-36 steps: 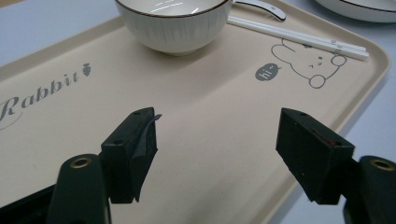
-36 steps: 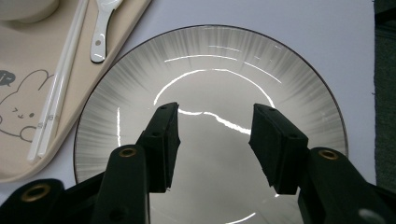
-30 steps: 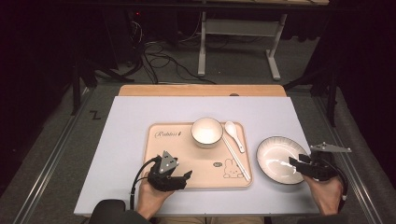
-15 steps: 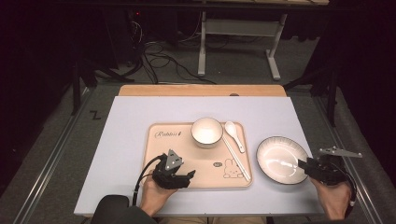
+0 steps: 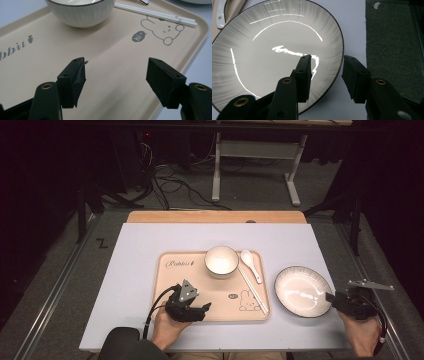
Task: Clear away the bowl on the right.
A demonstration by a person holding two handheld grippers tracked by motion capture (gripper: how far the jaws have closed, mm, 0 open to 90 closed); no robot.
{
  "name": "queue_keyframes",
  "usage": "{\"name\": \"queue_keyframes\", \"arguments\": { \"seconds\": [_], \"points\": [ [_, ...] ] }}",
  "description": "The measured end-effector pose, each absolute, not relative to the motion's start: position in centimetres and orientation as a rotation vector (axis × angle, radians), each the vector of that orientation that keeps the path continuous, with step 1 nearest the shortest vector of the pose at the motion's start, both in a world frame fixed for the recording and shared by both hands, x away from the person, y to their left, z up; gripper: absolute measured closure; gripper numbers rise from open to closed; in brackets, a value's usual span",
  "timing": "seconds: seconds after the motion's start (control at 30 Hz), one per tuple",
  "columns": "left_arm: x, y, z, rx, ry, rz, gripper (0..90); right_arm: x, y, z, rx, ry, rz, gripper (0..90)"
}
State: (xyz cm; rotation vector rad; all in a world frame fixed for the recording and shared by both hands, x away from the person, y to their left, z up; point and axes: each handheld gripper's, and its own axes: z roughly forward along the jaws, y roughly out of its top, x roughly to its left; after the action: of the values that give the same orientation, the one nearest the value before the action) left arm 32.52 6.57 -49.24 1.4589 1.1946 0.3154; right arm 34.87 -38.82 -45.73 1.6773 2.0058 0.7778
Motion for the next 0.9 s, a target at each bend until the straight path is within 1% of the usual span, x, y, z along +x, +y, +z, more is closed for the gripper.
{"name": "queue_keyframes", "arguments": {
  "seconds": [0.27, 0.47, 0.9],
  "points": [
    [32.5, 6.5, -49.3, 1.461, 1.194, 0.322, 32.1, 35.2, -39.6, -46.0, 1.714, 1.994, 0.772, 59.6],
    [32.2, 6.5, -49.1, 1.449, 1.163, 0.330, 32.8, 35.4, -40.3, -46.4, 1.744, 1.990, 0.776, 59.4],
    [31.7, 6.7, -49.2, 1.451, 1.168, 0.351, 32.8, 36.8, -40.2, -47.2, 1.766, 2.035, 0.779, 59.4]
  ]
}}
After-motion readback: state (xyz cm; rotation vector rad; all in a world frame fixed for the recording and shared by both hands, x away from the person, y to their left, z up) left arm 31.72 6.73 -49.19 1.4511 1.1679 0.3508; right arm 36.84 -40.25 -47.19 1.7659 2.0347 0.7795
